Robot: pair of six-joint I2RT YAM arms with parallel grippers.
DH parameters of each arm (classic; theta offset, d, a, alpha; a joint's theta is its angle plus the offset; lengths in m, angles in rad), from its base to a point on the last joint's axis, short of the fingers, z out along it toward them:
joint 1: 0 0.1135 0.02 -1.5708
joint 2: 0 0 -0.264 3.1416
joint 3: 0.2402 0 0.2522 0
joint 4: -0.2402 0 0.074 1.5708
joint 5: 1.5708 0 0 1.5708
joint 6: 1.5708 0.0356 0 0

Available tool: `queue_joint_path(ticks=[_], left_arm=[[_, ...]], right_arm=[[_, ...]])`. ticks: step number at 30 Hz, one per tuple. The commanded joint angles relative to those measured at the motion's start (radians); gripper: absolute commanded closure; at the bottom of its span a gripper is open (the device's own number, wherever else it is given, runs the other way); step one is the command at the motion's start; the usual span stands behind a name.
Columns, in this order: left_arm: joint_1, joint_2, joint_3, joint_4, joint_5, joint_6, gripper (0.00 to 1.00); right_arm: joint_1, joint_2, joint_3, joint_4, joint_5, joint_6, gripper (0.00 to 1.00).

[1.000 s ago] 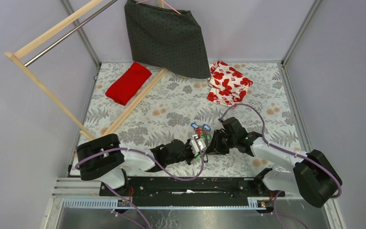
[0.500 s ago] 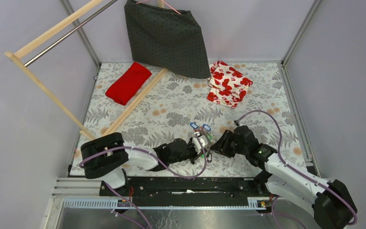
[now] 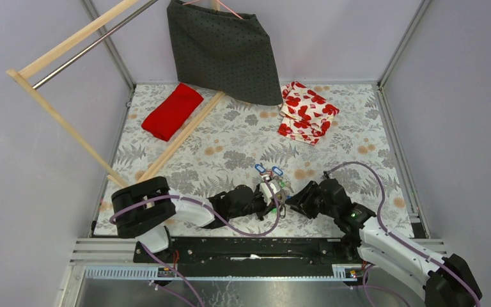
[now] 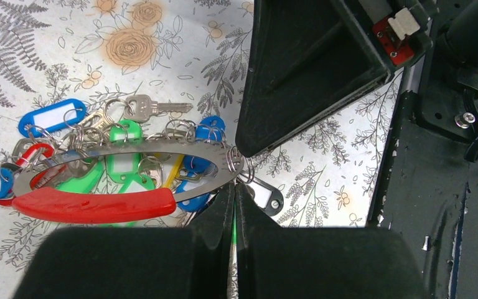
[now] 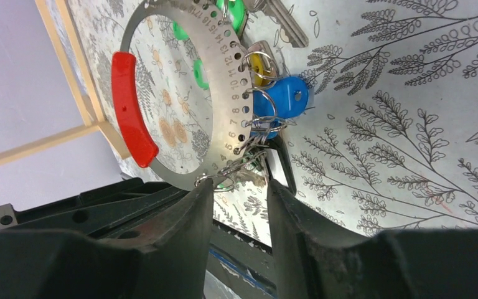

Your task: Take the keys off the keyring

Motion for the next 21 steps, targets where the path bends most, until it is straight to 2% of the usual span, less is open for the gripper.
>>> queue_joint_path(ticks=[1,6,21], left_arm=[[0.002,0.013,0.033,0.060,0.030,-0.039,1.00],[0.005,0.014,0.030,0.059,0.029,-0.049,1.00],[0.012,0.021,0.023,0.081,0.024,-0.075,1.00]], right_arm=[[0.005,-0.020,-0.041,0.113,0.040,0.078,0.54],[0.004,-0.069,-0.071,0.164,0.077,0.112,0.48],[0.078,0.021,-0.110,0.288,0.108,0.173,0.47]])
